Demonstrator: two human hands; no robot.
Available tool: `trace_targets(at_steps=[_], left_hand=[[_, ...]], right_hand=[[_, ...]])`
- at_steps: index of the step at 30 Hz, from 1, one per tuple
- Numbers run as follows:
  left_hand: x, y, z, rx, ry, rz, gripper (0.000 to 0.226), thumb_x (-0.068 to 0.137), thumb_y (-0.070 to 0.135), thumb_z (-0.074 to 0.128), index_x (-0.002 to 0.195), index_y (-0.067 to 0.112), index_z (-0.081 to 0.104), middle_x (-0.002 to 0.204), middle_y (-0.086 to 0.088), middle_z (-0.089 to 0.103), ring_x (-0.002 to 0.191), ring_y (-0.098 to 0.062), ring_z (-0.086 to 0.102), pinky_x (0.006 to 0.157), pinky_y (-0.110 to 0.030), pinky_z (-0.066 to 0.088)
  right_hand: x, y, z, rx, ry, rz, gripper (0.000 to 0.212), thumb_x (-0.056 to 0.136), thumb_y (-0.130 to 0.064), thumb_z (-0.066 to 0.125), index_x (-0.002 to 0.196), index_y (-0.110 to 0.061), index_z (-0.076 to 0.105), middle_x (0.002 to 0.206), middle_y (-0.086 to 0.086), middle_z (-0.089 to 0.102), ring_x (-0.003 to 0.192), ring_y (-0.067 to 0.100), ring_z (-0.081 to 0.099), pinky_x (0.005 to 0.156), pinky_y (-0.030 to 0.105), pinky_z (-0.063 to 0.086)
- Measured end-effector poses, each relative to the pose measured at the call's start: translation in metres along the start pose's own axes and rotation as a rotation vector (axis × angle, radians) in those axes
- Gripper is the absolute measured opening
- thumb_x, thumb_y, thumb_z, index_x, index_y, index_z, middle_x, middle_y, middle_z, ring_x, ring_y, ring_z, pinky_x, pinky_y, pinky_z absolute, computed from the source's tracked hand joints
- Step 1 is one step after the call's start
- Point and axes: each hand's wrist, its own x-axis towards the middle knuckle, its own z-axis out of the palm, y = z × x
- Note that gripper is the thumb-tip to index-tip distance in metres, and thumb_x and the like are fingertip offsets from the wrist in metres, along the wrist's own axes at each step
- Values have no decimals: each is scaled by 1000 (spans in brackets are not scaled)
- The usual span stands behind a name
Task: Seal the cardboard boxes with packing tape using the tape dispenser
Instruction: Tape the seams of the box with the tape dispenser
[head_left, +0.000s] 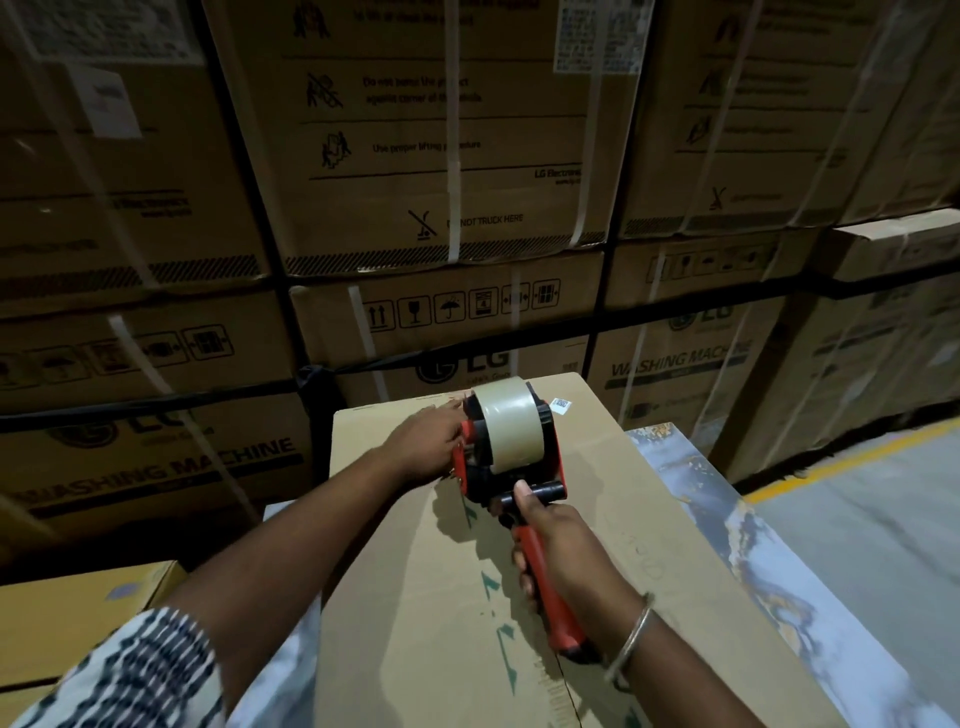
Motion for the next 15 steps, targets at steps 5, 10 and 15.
trace_targets(at_steps=[5,10,15], left_hand=[[2,-4,-7,227,-168,-39,45,98,34,38,139,22,52,157,-5,38,141,-31,36,117,-40,23],[19,-16,-5,280,-140,-54,39,104,29,40,141,21,49,154,-8,40,139,-30,37,113,-40,25],[44,-33,-6,337,-173,-83,47,103,32,44,149,25,39,158,-3,35,144,-26,32,116,-42,26]], right_hand=[[4,-3,-1,-3,-11,27,52,102,-55,48,98,-4,56,62,7,53,45,19,47,44,25,39],[25,-15,-5,-34,-24,28,52,101,-56,48,95,-5,56,62,6,53,45,18,47,45,26,39],[47,-29,-7,-71,-41,22,53,100,-58,48,94,-6,55,61,4,54,44,18,47,44,26,40]])
